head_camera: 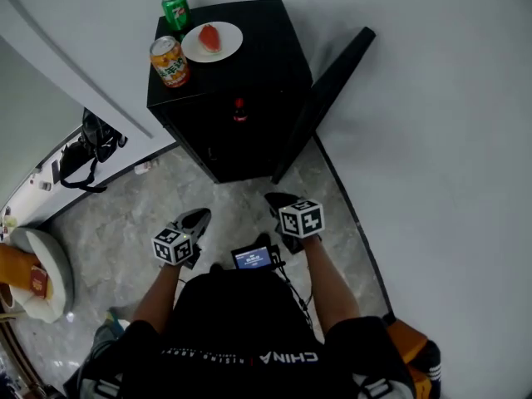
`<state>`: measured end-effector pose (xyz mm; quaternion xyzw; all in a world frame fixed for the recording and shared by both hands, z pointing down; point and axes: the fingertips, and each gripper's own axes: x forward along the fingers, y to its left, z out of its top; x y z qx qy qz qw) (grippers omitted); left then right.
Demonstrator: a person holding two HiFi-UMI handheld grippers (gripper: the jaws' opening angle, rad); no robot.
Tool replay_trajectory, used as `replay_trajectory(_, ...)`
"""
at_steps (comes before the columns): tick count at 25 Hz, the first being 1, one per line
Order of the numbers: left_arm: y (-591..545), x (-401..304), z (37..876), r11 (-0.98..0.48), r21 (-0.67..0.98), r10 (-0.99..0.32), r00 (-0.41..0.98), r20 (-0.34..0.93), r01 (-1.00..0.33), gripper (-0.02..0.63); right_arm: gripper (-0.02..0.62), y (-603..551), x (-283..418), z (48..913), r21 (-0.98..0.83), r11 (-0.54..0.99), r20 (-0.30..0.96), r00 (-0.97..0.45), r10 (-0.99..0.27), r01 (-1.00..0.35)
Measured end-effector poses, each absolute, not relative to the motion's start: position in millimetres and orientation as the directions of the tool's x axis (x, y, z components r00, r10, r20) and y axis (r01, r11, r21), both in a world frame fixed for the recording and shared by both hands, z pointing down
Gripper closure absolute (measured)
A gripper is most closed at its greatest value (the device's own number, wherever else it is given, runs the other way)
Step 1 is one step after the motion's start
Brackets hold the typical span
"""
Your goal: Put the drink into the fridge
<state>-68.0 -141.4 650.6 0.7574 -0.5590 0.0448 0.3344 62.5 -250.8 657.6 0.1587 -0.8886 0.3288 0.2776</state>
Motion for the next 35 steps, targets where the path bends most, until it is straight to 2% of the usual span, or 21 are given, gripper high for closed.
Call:
replay_trajectory(9, -77.5, -84.4, 636.4, -0.248, 0.482, -0.811, 0.452, 0.371, -0.840, 0.594, 0.580, -183.4, 67.5, 657.2, -0.424, 0.711, 0.651, -0.735, -0.192, -0.562)
replay_trajectory(18, -13.5, -91.6, 626.1, -0.339, 0.467, -0.792, 0.516, 0.327, -0.816, 0.594, 0.580, -106.6, 43.6, 639.1, -0.328, 0.705, 0.647, -0.693, -0.318, -0.629)
replay_trajectory(26, 14.6, -46.9, 627.2, -0.406, 0.480, -0.728, 0.593, 0.344, -0.777, 0.594, 0.580, -43.6, 46.9, 635.1, -0.165, 0.822, 0.715, -0.640, -0.281, -0.545)
replay_trajectory(35, 26.1, 8.7, 637.0, -0.394, 0.441, -0.716, 0.570, 0.402, -0.806, 0.595, 0.581, -23.1, 79.8, 647.2, -0.143, 0.843, 0.735, -0.626, -0.260, -0.519)
